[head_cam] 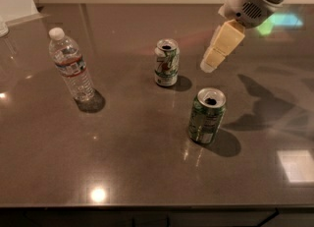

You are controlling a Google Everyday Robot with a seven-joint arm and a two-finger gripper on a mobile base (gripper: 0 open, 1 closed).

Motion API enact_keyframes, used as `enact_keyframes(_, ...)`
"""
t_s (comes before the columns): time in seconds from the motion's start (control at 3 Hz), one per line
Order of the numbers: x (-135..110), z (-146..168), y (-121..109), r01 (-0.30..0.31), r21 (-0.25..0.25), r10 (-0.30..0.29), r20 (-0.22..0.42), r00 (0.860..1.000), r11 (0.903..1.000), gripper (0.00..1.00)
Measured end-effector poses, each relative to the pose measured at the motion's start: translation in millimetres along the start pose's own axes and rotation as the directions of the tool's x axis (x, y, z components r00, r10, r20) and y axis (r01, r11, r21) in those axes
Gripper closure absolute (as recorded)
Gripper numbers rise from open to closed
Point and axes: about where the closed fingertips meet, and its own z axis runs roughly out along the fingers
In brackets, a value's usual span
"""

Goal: Pick 7up can

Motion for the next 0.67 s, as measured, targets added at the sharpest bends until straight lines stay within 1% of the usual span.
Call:
enact_keyframes(0.33, -28.4, 35.7, -7.6, -0.037, -0.018, 0.038, 0.062, 0.997, 0.9991, 0.0)
enact_keyframes(0.67, -45.0, 61.7, -5.9, -0.054, -0.03, 0.057, 0.091, 0.994, 0.9981, 0.0)
